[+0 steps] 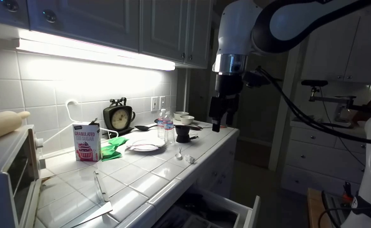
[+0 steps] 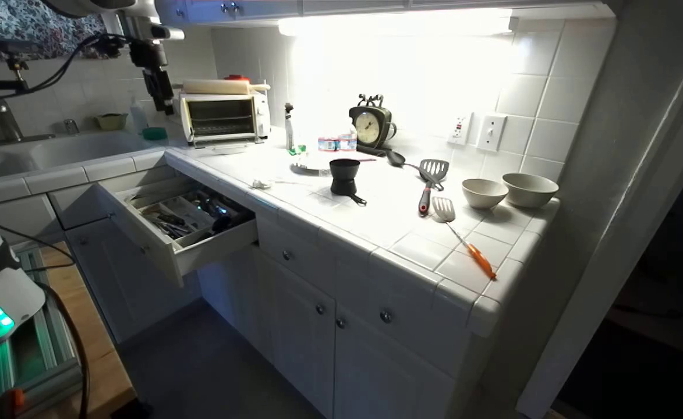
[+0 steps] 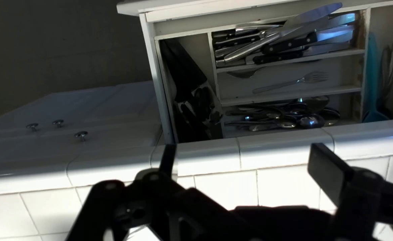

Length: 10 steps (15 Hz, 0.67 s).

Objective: Remove two spoons from the drawer

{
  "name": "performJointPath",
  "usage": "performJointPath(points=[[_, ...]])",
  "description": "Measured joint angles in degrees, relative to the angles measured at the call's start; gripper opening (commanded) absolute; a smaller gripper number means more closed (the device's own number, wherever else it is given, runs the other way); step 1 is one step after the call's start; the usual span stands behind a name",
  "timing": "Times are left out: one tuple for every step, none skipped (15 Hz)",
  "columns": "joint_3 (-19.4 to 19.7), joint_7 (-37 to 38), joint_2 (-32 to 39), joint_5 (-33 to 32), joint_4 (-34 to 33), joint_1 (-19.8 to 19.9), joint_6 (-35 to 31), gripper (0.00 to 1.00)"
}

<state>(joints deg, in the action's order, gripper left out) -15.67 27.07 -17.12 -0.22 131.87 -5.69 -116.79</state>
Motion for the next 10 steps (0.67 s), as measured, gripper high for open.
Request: performJointPath(points=[[-0.84, 0.93, 0.75, 0.0, 0.06, -0.34, -0.25, 1.0], [-1.46, 1.06, 1.52, 0.0, 0.17, -0.86, -0.81, 1.0], [-1.87, 1.06, 2.27, 0.0, 0.4, -1.45, -1.79, 1.0], [-2.17, 0.74, 2.94, -0.11, 0.79, -2.03, -3.24, 1.0], [-2.39, 0.23, 3.62, -0.53, 1.43, -2.56, -5.27, 1.0], [-2.55, 0.33, 4.32, -1.5, 2.12, -2.9, -7.73, 1.0], [-2.66, 0.4, 4.99, -2.12, 2.81, -3.04, -10.3, 1.0], [-2.67, 0.4, 5.72, -2.66, 3.4, -3.13, -12.44, 1.0], [-2.61, 0.4, 6.22, -2.73, 3.56, -3.14, -12.89, 1.0], [-2.51, 0.39, 6.31, -2.73, 3.55, -3.14, -12.89, 1.0]])
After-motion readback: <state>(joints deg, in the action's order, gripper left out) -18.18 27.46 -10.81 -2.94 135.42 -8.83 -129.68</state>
